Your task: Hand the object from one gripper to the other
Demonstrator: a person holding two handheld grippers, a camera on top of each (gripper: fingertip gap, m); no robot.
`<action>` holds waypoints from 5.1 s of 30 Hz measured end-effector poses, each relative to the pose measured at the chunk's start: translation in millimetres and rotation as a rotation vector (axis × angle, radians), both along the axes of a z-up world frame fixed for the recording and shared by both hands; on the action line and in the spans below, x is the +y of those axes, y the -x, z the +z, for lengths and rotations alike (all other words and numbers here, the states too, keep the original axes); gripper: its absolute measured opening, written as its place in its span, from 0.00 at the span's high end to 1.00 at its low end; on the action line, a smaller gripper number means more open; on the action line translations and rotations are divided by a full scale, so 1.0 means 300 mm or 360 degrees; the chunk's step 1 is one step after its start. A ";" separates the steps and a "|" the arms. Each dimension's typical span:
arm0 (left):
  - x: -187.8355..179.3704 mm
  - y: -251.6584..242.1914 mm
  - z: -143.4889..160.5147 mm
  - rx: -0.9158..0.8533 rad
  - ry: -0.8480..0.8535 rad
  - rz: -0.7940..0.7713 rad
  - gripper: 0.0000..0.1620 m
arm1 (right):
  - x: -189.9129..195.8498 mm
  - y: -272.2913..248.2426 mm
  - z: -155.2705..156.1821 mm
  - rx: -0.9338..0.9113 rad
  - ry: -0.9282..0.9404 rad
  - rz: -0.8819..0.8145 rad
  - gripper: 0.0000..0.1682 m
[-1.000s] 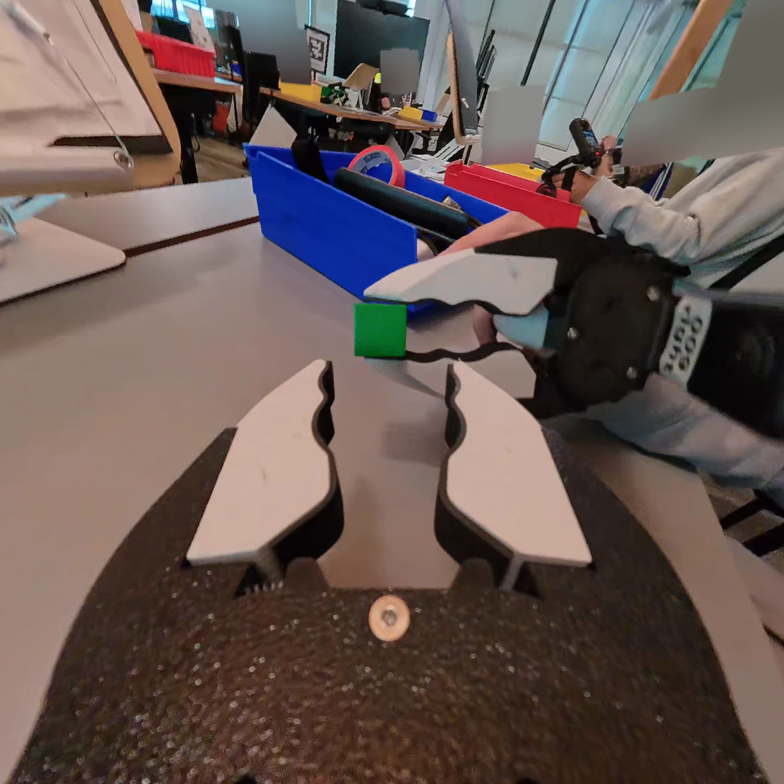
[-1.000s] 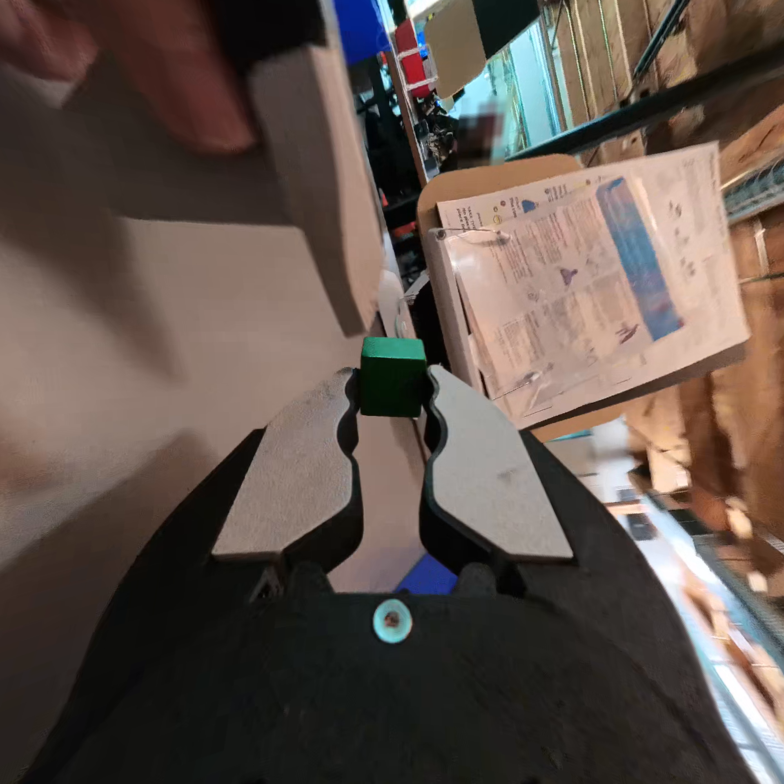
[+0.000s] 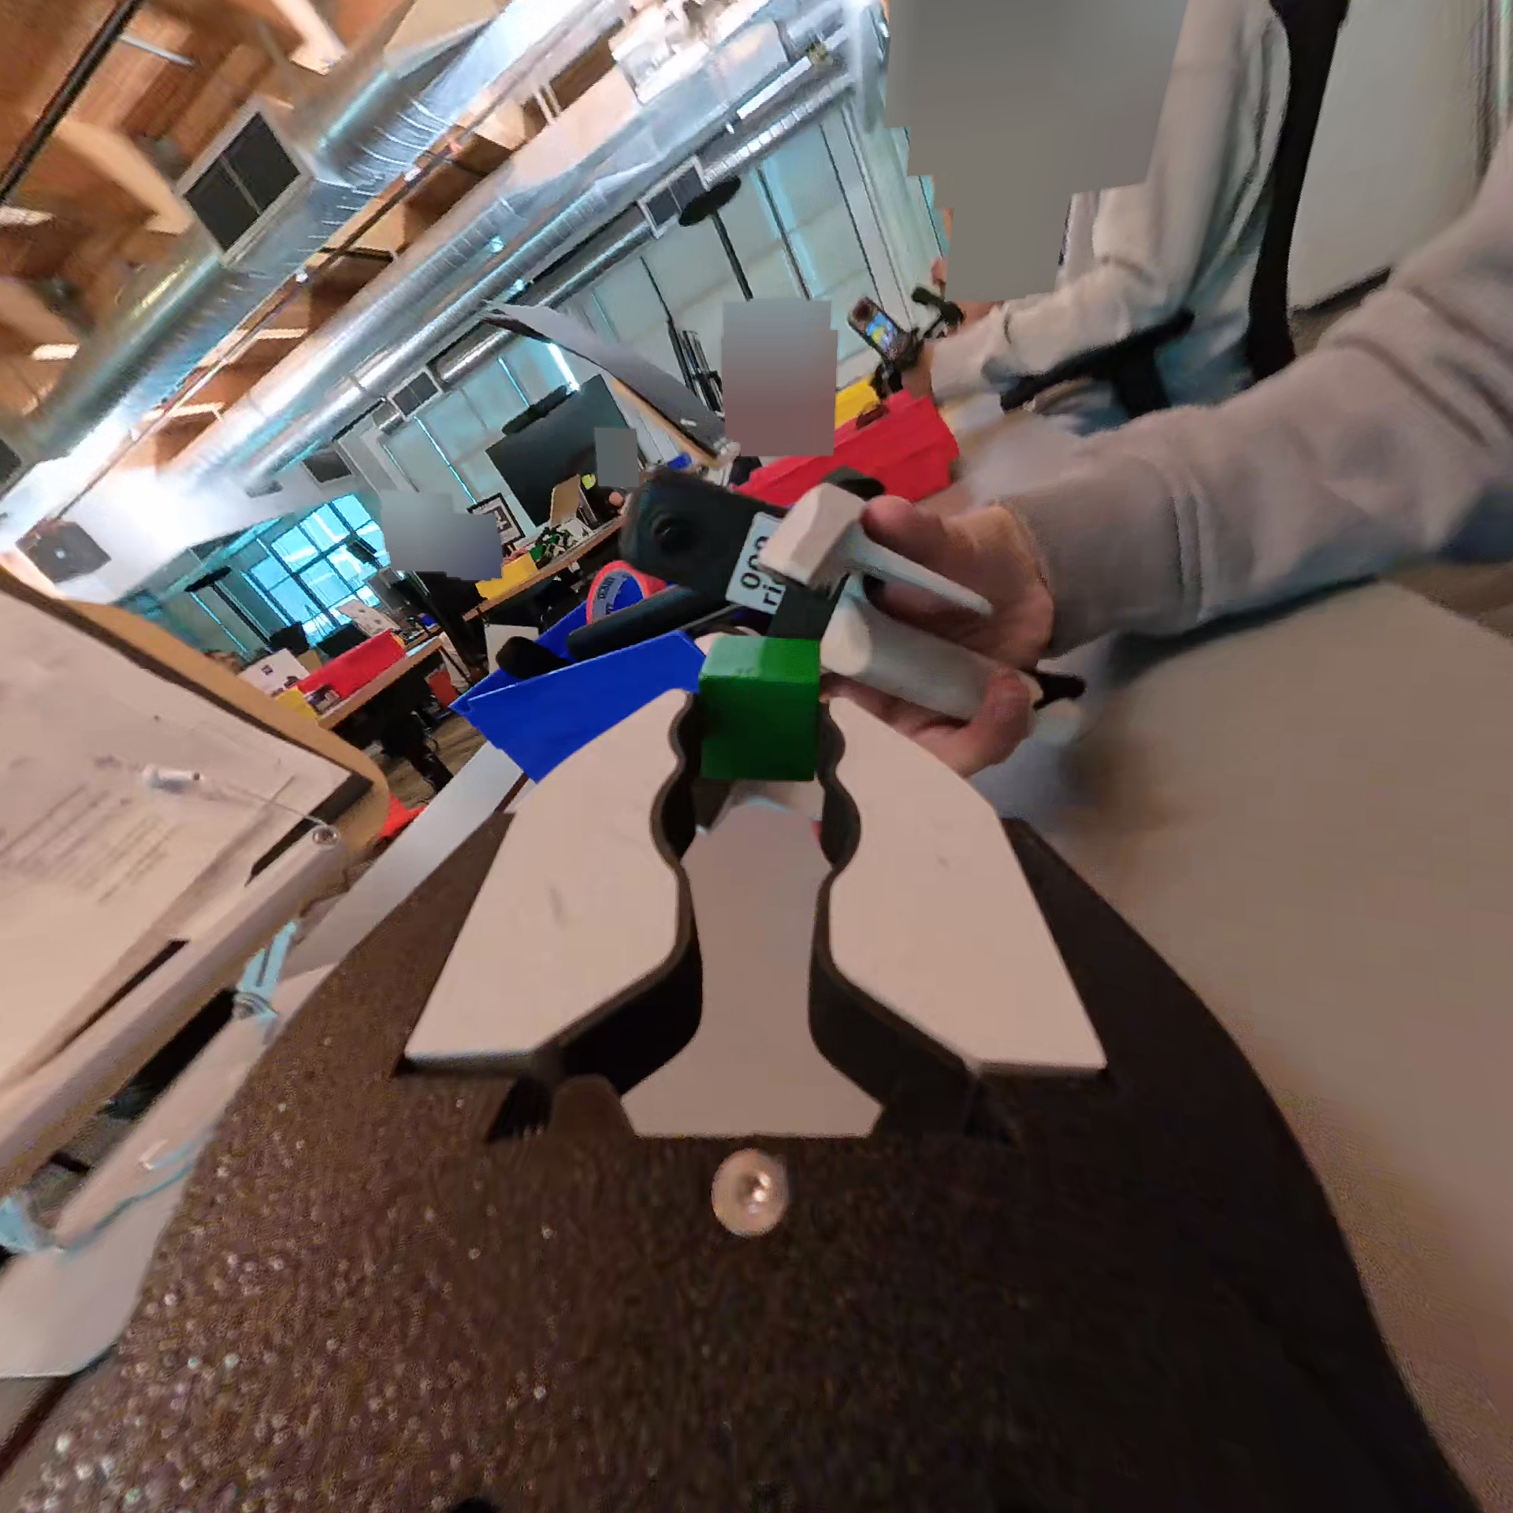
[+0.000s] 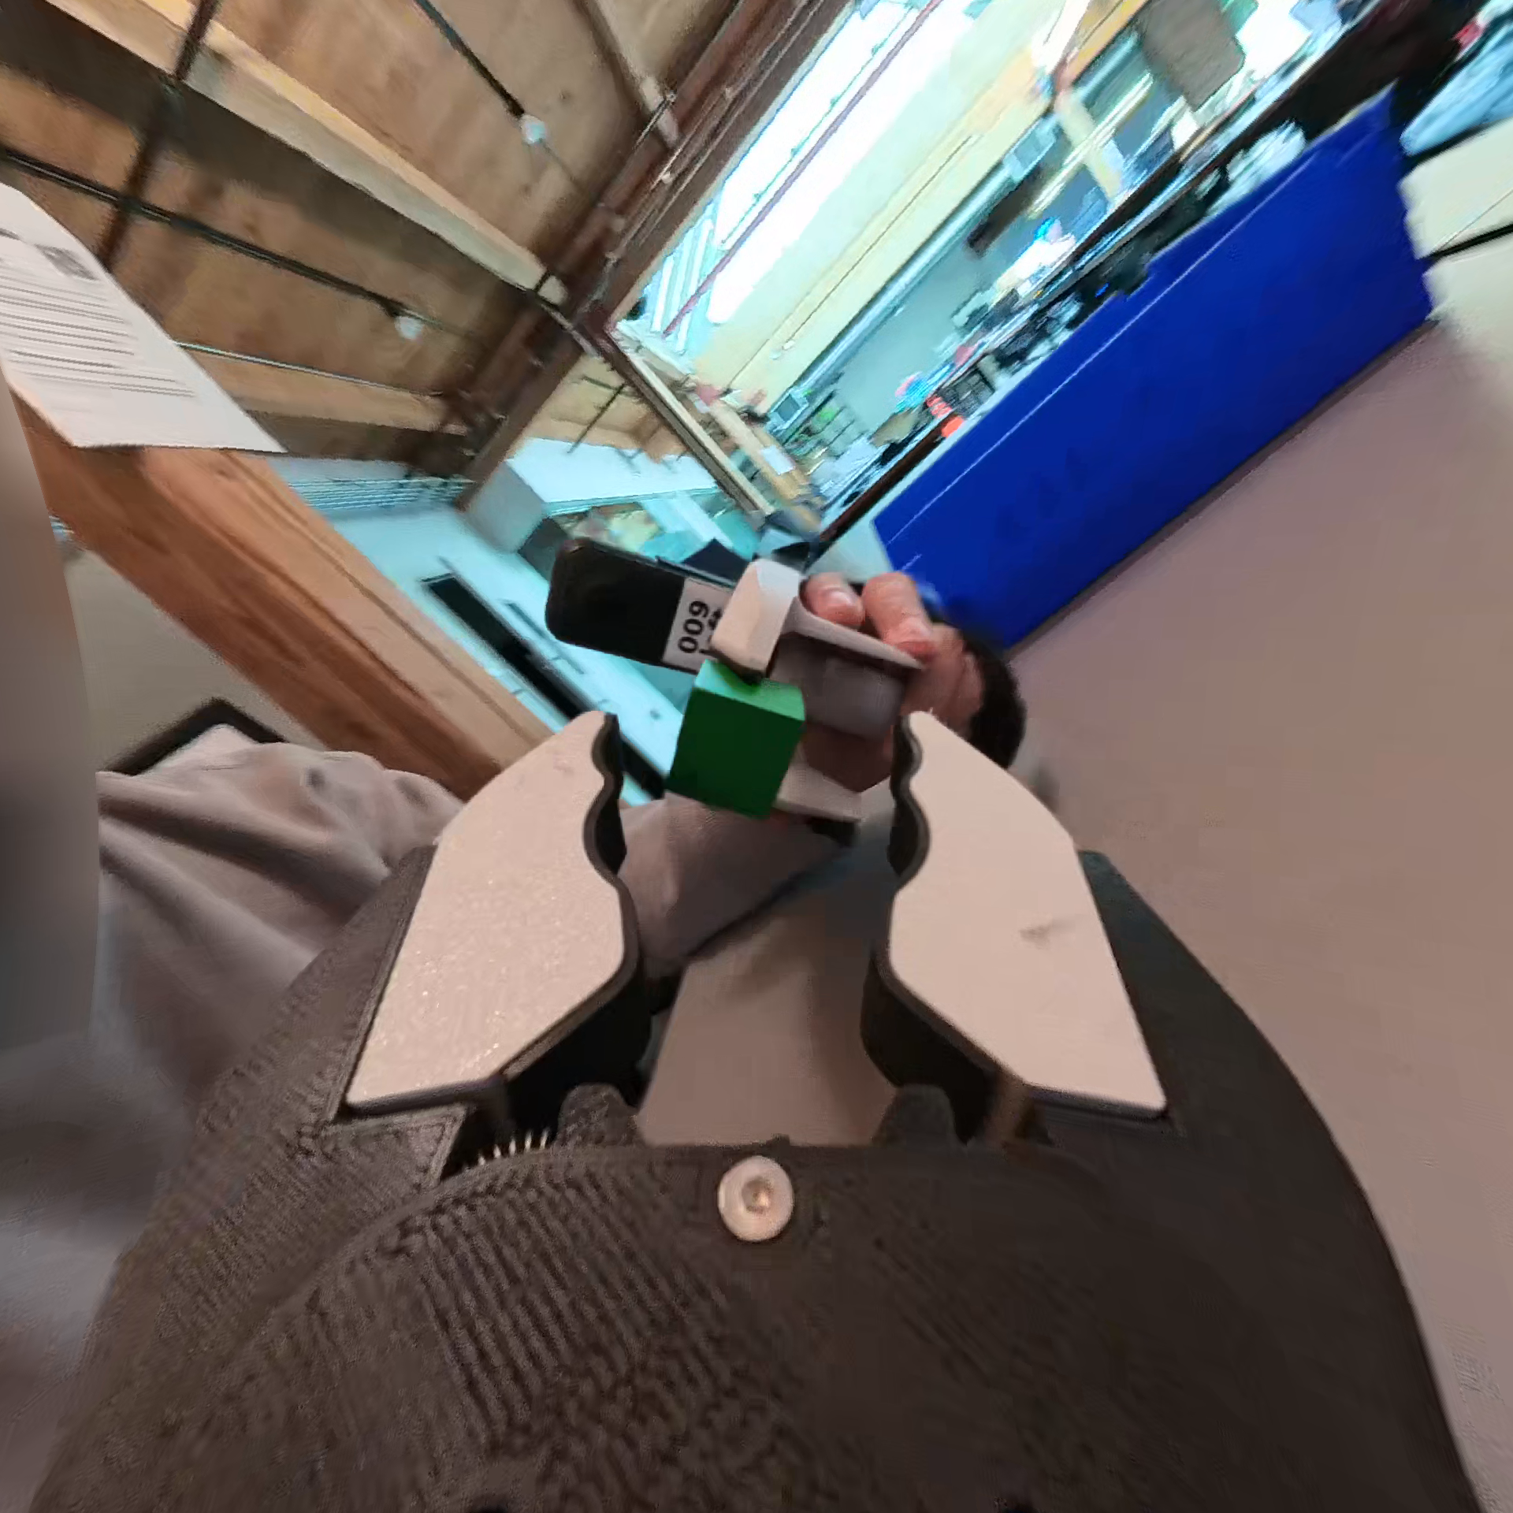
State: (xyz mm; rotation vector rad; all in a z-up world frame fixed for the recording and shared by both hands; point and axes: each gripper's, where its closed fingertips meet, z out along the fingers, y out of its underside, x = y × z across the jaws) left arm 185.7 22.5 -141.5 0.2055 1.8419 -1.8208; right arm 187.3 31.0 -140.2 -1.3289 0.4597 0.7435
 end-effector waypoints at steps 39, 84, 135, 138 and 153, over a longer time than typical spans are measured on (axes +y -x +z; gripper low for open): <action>-0.042 -0.119 -0.152 0.1106 -0.0040 0.0372 0.84 | -0.018 -0.169 -0.143 -0.2520 0.1405 -0.1091 0.80; -0.064 -0.132 -0.169 0.1157 -0.0017 0.0500 0.69 | -0.071 -0.207 -0.173 -0.2930 0.1989 -0.1050 0.81; 0.022 -0.192 -0.043 0.0413 0.0142 0.0948 0.72 | -0.103 -0.225 -0.008 -0.0481 0.0141 -0.1152 0.85; 0.005 -0.193 -0.057 0.0306 0.0090 0.1060 0.71 | -0.087 -0.209 0.004 -0.0457 0.0081 -0.1162 0.85; -0.009 -0.178 -0.026 0.0070 0.0173 0.1050 0.83 | -0.045 -0.171 0.007 -0.0352 -0.0033 -0.1068 0.84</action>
